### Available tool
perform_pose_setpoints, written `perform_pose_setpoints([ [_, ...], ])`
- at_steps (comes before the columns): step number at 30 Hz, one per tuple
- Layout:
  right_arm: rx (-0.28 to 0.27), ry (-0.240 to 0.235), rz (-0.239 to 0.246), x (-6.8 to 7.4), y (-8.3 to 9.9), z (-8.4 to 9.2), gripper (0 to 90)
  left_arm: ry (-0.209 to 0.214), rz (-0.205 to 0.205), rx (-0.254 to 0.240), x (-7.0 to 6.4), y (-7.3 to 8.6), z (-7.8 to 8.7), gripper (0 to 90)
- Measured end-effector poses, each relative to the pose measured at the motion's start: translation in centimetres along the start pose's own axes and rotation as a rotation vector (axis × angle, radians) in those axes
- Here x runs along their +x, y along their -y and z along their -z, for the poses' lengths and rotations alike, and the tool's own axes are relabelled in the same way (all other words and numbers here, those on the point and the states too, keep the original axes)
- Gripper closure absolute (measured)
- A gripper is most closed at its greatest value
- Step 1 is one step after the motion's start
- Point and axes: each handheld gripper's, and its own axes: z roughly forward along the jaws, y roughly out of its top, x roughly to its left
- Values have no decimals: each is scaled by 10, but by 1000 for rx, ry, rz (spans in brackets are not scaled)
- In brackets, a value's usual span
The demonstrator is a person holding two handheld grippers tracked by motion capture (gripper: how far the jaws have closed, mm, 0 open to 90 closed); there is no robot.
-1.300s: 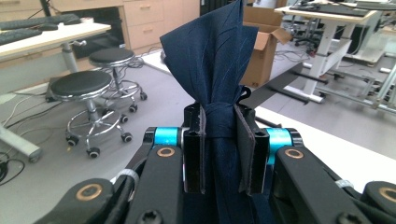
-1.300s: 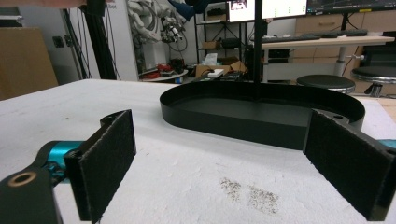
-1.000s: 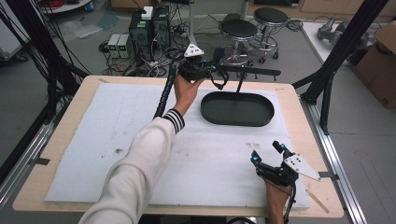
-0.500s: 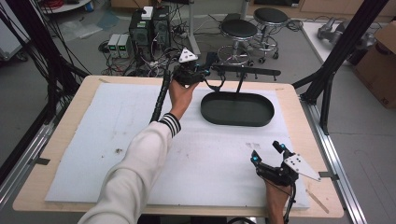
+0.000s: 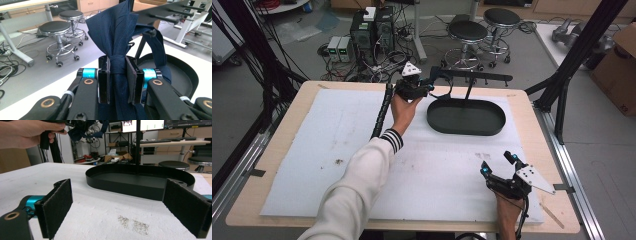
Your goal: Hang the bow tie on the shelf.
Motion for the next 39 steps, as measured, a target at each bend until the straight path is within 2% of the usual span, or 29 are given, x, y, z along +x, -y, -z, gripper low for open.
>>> perform_pose_setpoints([
  [8,0,1,0,0,0,0,85,16,14,25,-1,11,-3,744],
  [13,0,1,0,0,0,0,85,55,42,53,-2,17,-10,739],
  [21,0,1,-1,0,0,0,84,93,44,81,-3,22,-14,728],
  [24,-7,-1,-6,-1,0,1,84,101,51,91,-1,23,-14,696],
  [27,-8,-8,7,0,0,1,84,86,49,77,-1,22,-13,653],
  [29,-3,-10,9,1,0,1,84,102,58,65,1,21,-11,639],
  [31,-3,-12,11,1,0,1,84,94,51,70,1,20,-10,530],
  [32,-8,-11,13,0,0,0,84,79,23,77,1,18,-7,451],
  [33,-6,-9,11,0,0,1,84,69,14,71,0,17,-5,377],
  [35,-6,-10,11,0,0,1,84,61,16,50,0,16,0,264],
  [38,-8,-10,12,0,0,1,84,70,23,34,2,15,6,188],
  [39,-11,-12,15,0,0,1,84,66,6,16,3,16,14,184],
])
